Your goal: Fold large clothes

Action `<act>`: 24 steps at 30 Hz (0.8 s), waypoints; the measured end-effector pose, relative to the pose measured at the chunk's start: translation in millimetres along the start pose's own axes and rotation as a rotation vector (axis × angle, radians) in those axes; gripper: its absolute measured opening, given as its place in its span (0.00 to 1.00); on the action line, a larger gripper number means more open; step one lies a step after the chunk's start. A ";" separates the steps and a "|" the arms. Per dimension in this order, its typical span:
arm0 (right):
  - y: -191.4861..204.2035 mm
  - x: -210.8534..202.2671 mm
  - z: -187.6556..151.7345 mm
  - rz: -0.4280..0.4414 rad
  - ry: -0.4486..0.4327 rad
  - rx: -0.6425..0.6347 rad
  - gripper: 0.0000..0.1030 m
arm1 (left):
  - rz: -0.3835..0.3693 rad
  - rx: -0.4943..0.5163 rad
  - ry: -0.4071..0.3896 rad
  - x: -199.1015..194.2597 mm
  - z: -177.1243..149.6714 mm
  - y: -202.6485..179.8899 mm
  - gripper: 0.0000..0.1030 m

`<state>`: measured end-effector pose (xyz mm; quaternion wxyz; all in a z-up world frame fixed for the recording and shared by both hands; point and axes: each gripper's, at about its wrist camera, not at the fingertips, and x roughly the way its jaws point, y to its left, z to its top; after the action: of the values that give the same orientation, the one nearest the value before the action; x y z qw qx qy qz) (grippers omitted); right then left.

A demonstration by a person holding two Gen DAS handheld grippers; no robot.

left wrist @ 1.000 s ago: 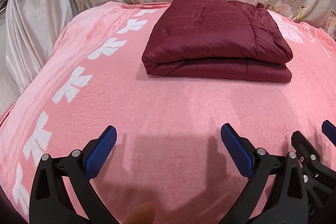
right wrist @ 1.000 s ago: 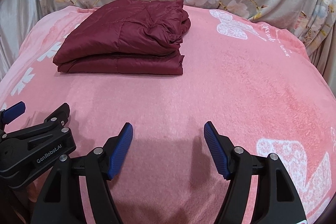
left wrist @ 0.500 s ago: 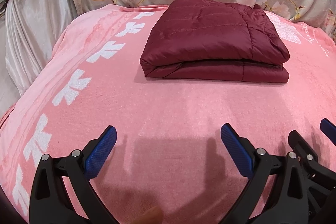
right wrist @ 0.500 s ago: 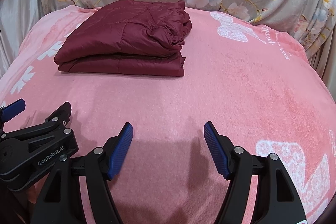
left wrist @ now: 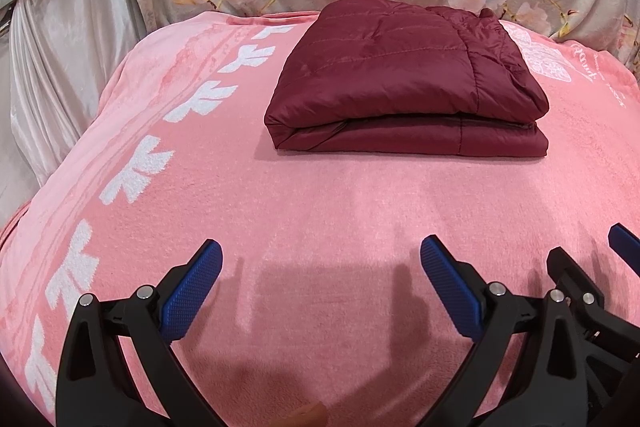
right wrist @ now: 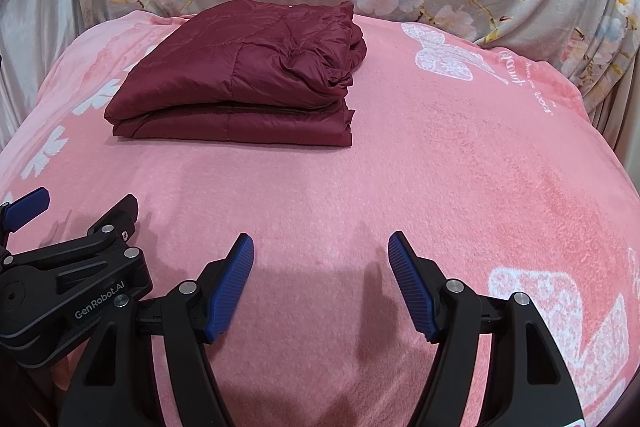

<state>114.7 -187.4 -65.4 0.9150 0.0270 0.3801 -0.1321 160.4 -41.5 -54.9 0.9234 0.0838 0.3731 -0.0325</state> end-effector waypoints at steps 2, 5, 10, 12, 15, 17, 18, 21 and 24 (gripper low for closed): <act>0.1 0.0 0.0 0.000 0.000 0.000 0.66 | 0.000 0.001 0.001 0.4 0.1 -0.2 0.94; 0.1 -0.1 0.0 0.000 -0.001 -0.001 0.66 | 0.001 0.002 0.002 0.1 0.3 -0.7 0.94; 0.2 0.2 0.0 -0.001 -0.001 -0.001 0.66 | 0.000 0.002 -0.001 -0.3 0.2 -1.5 0.92; -0.2 -0.2 -0.1 0.000 -0.001 0.000 0.66 | 0.000 0.005 -0.003 -0.3 1.5 -1.1 0.91; 0.2 0.0 -0.2 -0.001 -0.001 0.000 0.66 | 0.001 0.008 -0.004 -0.9 2.5 -0.9 0.91; 0.0 0.1 -0.3 0.000 -0.001 0.000 0.66 | 0.001 0.010 -0.004 -1.0 2.5 -1.0 0.91; -0.1 -0.1 -0.3 0.000 -0.002 0.001 0.66 | 0.002 0.012 -0.006 -0.8 2.9 -0.5 0.91; 0.8 -0.4 0.1 -0.002 -0.002 0.000 0.66 | 0.002 0.015 -0.007 -1.5 2.7 -0.6 0.91; 0.7 -0.4 -0.1 -0.001 -0.003 0.000 0.66 | 0.002 0.016 -0.007 -1.4 2.7 -0.5 0.91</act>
<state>114.5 -186.7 -65.3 0.9155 0.0265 0.3789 -0.1329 161.2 -42.5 -52.1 0.9241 0.0912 0.3695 -0.0348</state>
